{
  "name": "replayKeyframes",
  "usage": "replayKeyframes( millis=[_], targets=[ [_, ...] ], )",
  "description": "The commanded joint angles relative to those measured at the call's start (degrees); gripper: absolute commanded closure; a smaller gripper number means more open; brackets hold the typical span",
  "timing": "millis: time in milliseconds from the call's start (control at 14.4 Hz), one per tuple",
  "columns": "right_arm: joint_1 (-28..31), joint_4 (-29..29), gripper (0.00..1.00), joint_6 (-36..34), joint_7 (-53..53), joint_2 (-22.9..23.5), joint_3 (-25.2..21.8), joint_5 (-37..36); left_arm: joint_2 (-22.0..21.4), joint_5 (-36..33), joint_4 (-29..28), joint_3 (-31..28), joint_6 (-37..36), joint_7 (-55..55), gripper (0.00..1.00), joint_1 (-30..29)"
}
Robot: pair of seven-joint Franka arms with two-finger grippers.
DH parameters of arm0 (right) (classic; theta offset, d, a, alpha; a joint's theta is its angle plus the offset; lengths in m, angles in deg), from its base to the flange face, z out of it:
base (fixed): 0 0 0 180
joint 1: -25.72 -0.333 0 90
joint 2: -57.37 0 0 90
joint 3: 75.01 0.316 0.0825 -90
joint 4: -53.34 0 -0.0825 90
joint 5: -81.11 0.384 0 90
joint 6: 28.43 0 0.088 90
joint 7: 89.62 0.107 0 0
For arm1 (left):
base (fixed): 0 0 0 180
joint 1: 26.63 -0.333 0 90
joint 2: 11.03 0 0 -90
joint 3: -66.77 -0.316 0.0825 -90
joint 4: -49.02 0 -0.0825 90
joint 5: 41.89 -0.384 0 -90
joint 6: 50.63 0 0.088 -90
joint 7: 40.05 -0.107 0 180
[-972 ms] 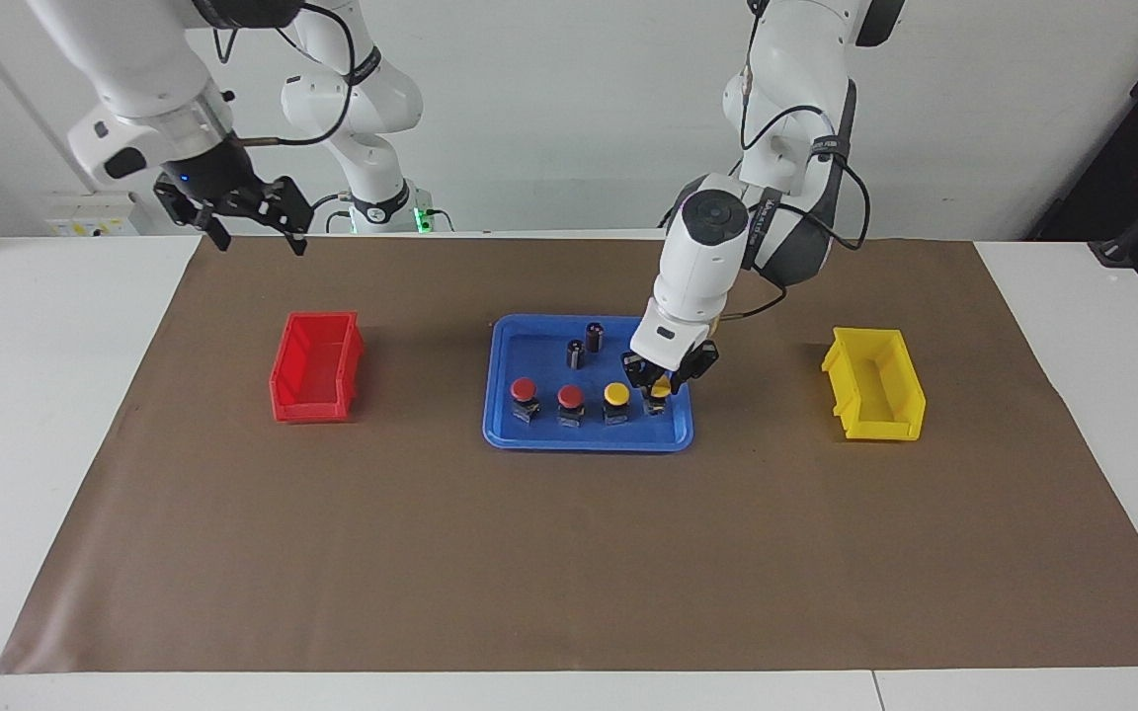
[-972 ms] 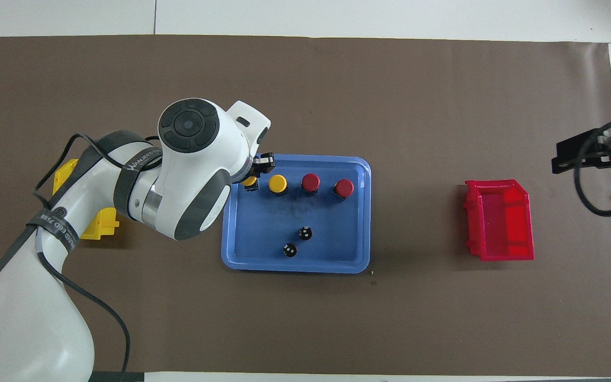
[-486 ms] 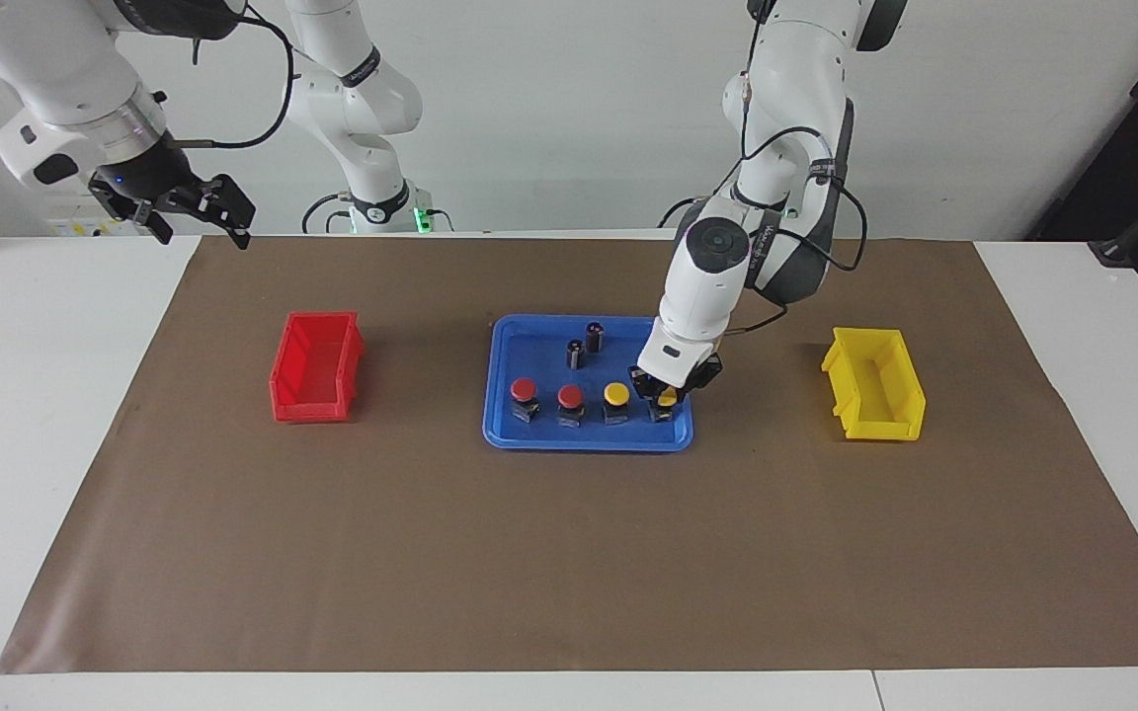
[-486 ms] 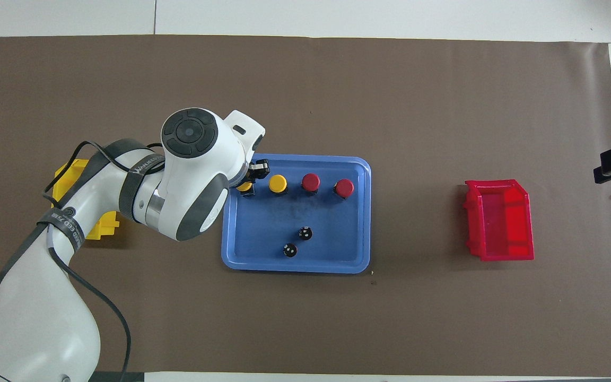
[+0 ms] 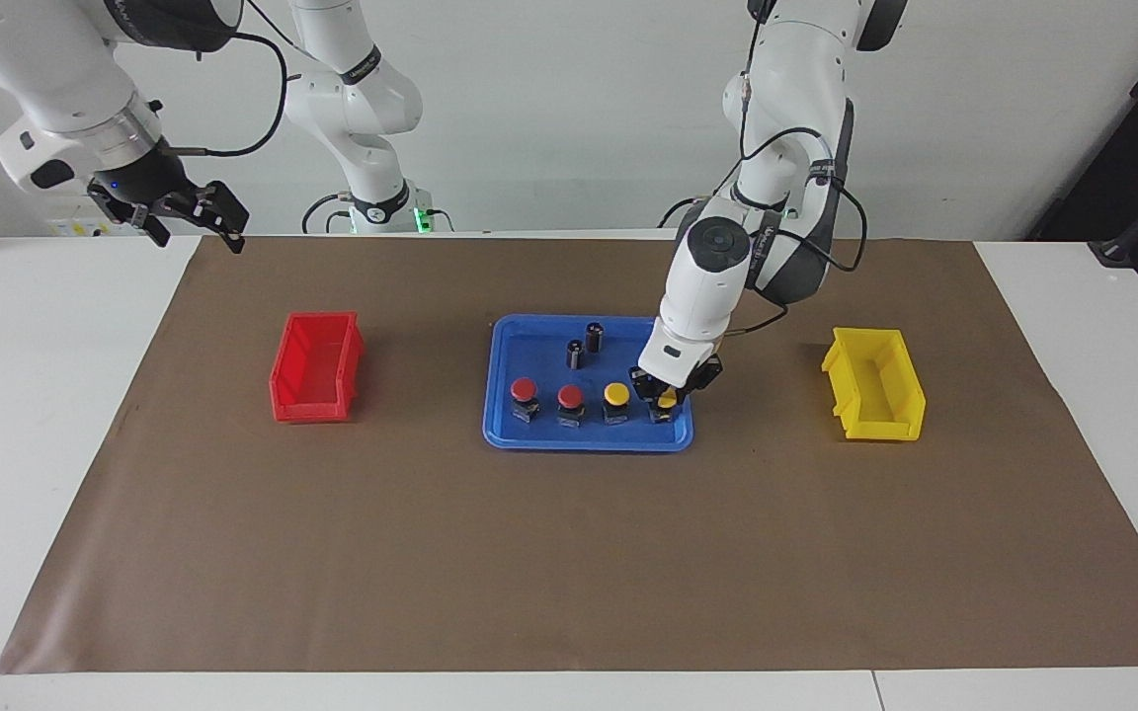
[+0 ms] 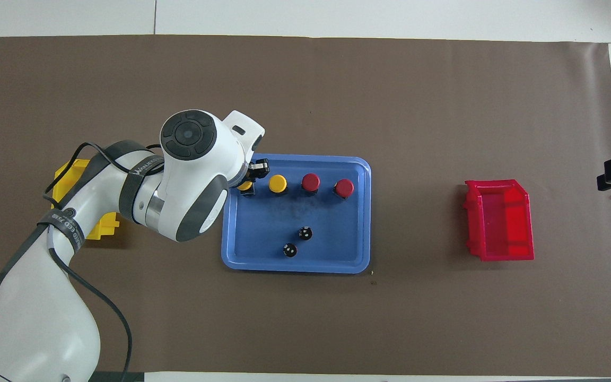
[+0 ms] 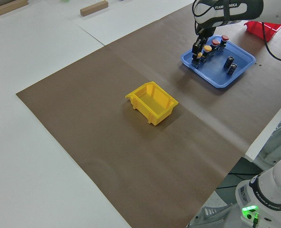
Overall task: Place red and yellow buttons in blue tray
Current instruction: 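Place the second yellow button in the tray while the right gripper withdraws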
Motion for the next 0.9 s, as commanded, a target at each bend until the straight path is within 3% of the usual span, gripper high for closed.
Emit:
replayKeyframes(
  millis=[0, 139, 486, 625, 833],
  targets=[
    [0.6, 2.5, 0.0, 1.9, -0.7, -1.5, 0.1, 0.1, -0.8, 0.5, -1.7, -0.1, 1.9, -1.1, 0.45, -0.4],
    [0.1, 2.5, 0.0, 1.8, -0.7, -1.4, 0.1, 0.1, -0.8, 0.5, -1.4, 0.0, 1.7, -1.0, 0.3, -0.4],
    [-0.4, 2.5, 0.0, 3.3, -0.7, -1.7, 0.4, 0.0, -3.3, 0.6, -0.6, -0.2, -1.2, -0.6, 0.14, -0.4],
    [-0.5, 2.5, 0.0, 3.4, -0.7, -1.7, 0.5, 0.0, -4.4, 0.5, 1.0, -0.6, -5.4, -0.7, 0.0, -0.4],
    [-0.5, 2.5, 0.0, 3.2, -0.2, -1.8, 0.5, 0.1, -8.7, 0.5, 1.1, -1.0, -11.7, -1.8, 0.0, -3.0]
  ],
)
